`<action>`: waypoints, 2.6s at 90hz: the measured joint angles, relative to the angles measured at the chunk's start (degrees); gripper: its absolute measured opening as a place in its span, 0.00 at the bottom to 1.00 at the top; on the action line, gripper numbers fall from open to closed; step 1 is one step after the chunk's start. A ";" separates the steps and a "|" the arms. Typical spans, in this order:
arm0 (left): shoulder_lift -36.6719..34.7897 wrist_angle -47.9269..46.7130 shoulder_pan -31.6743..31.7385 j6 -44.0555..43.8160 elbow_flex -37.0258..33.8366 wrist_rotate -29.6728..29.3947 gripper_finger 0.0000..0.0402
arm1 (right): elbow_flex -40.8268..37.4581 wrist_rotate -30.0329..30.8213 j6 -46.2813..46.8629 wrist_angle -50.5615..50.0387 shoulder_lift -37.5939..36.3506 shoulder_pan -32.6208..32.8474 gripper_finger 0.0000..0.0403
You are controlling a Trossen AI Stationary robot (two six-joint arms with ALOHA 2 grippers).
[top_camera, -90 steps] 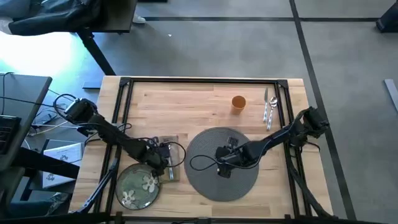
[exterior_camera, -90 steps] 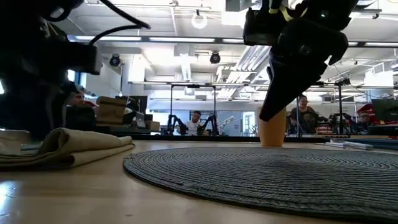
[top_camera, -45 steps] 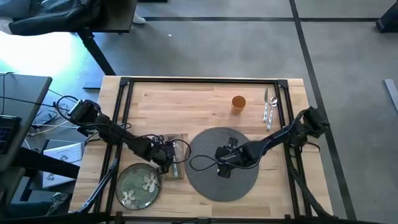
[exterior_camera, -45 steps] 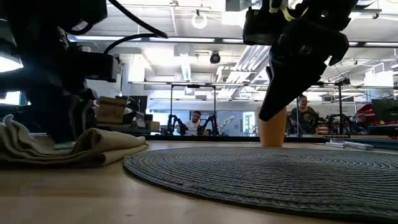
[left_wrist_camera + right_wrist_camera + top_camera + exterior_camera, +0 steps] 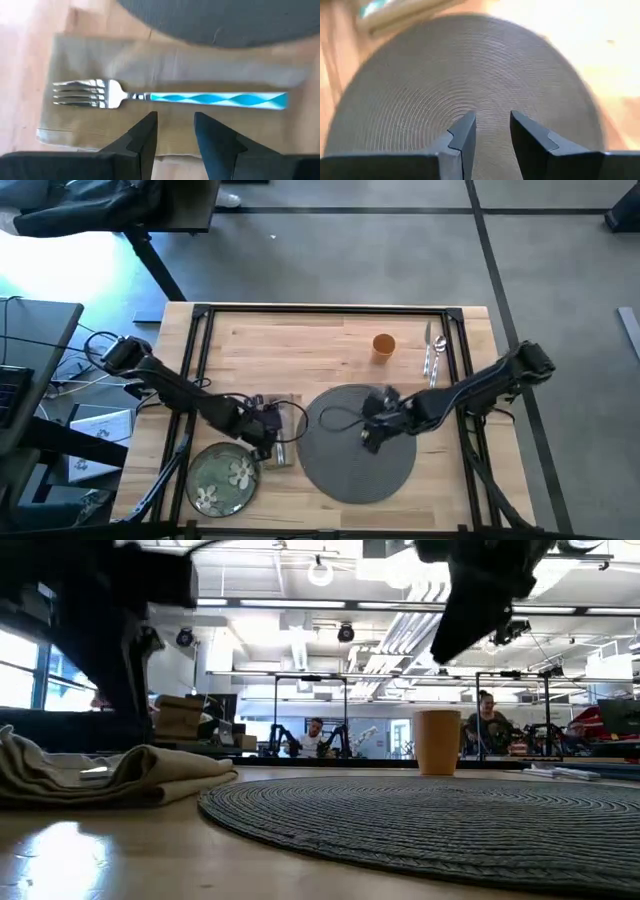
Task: Set table place
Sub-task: Put the table knife on the right side of the gray table mat
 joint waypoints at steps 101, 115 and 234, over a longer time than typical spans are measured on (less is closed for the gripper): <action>-2.34 0.88 -2.26 -2.01 0.25 -5.43 0.29 | -33.91 1.04 7.74 2.50 -16.84 -51.17 0.54; -2.34 0.88 -2.26 -2.01 0.25 -5.41 0.29 | -35.52 -0.76 6.79 6.02 -16.63 -54.41 0.54; -2.38 0.86 -2.24 -2.02 0.25 -4.95 0.29 | -43.69 0.97 7.50 17.77 -16.63 -56.42 0.02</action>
